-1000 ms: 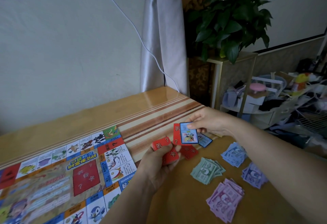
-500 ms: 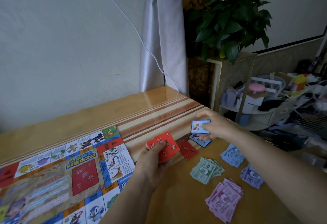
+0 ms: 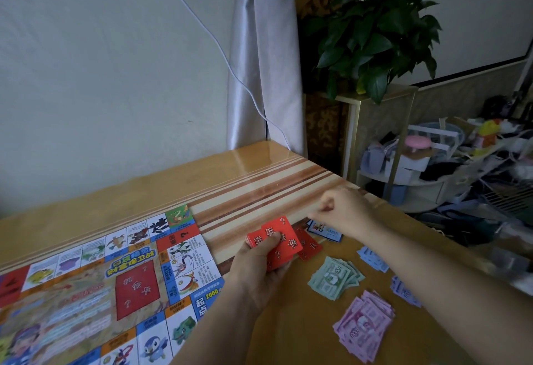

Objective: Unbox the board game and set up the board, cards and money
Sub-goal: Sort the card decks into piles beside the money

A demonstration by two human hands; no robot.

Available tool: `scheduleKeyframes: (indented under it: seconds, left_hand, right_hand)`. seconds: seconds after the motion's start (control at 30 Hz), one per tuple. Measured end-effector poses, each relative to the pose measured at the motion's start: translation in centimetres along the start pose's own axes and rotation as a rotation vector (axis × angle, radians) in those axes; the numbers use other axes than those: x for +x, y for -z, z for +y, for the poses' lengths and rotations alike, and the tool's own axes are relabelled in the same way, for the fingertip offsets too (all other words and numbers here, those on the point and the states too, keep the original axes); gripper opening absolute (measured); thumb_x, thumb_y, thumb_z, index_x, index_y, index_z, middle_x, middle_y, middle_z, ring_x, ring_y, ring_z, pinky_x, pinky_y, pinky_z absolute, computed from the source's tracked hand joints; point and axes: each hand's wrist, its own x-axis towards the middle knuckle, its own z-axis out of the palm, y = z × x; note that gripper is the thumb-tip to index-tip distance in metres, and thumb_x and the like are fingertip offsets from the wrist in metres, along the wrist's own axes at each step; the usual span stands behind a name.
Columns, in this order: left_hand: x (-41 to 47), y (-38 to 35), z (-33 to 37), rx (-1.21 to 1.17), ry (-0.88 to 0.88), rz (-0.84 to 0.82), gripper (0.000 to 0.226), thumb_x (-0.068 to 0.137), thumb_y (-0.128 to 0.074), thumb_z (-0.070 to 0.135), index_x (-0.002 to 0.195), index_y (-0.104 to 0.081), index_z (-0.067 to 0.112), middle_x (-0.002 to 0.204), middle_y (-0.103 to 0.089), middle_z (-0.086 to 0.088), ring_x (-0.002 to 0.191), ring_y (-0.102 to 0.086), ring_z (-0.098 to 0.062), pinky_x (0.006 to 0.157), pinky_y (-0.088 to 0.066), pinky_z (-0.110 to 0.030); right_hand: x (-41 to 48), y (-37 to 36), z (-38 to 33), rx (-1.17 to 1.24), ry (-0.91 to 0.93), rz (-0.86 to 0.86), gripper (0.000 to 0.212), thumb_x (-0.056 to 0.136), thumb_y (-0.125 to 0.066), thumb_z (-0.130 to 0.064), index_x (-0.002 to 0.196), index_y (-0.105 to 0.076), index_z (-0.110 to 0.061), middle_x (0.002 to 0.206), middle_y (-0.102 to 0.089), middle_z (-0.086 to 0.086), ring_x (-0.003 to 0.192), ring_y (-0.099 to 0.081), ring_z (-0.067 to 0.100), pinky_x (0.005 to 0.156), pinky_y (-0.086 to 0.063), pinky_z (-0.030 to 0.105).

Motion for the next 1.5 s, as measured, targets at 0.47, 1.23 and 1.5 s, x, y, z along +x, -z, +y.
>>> scheduleKeyframes:
  seconds: [0.47, 1.23, 1.5]
  left_hand:
    - [-0.4, 1.0, 0.1, 0.114, -0.104, -0.079, 0.017, 0.090, -0.052, -0.005, 0.100, -0.058, 0.008, 0.093, -0.068, -0.016, 0.084, -0.066, -0.025, 0.060, -0.060, -0.028]
    - [-1.3, 0.3, 0.6, 0.121, -0.200, -0.115, 0.018, 0.087, -0.059, 0.002, 0.104, -0.059, 0.005, 0.080, -0.074, -0.011, 0.071, -0.072, -0.021, 0.052, -0.056, -0.026]
    - [-1.2, 1.0, 0.9, 0.023, -0.182, -0.036, 0.014, 0.094, -0.049, -0.001, 0.103, -0.057, 0.006, 0.081, -0.072, -0.015, 0.071, -0.071, -0.022, 0.053, -0.058, -0.029]
  right_hand:
    - [-1.0, -1.6, -3.0, 0.639, -0.152, -0.490, 0.029, 0.080, -0.075, -0.028, 0.103, -0.068, -0.012, 0.095, -0.073, 0.007, 0.091, -0.069, 0.021, 0.083, -0.054, 0.033]
    - [-3.3, -1.0, -4.4, 0.685, -0.061, -0.235, 0.011, 0.090, -0.063, -0.029, 0.101, -0.066, -0.026, 0.096, -0.072, -0.002, 0.088, -0.069, 0.014, 0.084, -0.057, 0.038]
    - [-1.7, -1.4, -3.1, 0.719, -0.178, -0.189, 0.020, 0.093, -0.060, -0.023, 0.112, -0.065, -0.019, 0.103, -0.070, 0.002, 0.094, -0.067, 0.020, 0.087, -0.055, 0.041]
